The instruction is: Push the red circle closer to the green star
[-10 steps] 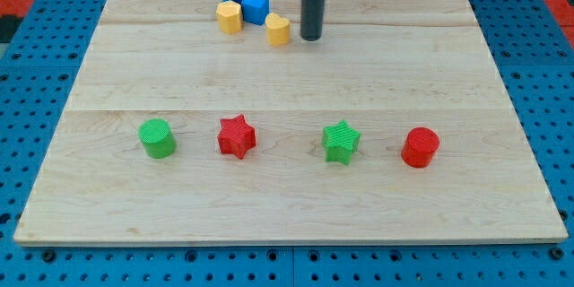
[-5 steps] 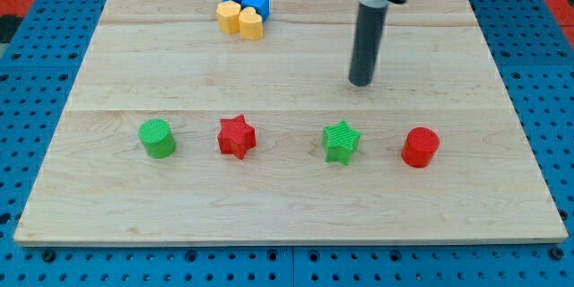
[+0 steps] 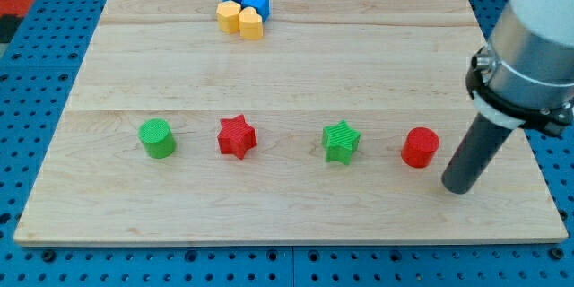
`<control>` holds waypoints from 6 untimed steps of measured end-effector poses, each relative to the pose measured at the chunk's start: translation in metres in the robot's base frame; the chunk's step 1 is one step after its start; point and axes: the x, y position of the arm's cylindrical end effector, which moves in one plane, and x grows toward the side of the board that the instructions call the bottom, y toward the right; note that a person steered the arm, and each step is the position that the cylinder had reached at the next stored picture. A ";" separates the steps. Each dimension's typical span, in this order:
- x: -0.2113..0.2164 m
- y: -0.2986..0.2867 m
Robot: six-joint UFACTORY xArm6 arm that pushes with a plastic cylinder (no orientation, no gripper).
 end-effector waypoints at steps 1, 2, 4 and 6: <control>-0.026 0.000; -0.039 -0.010; -0.054 -0.057; -0.109 -0.066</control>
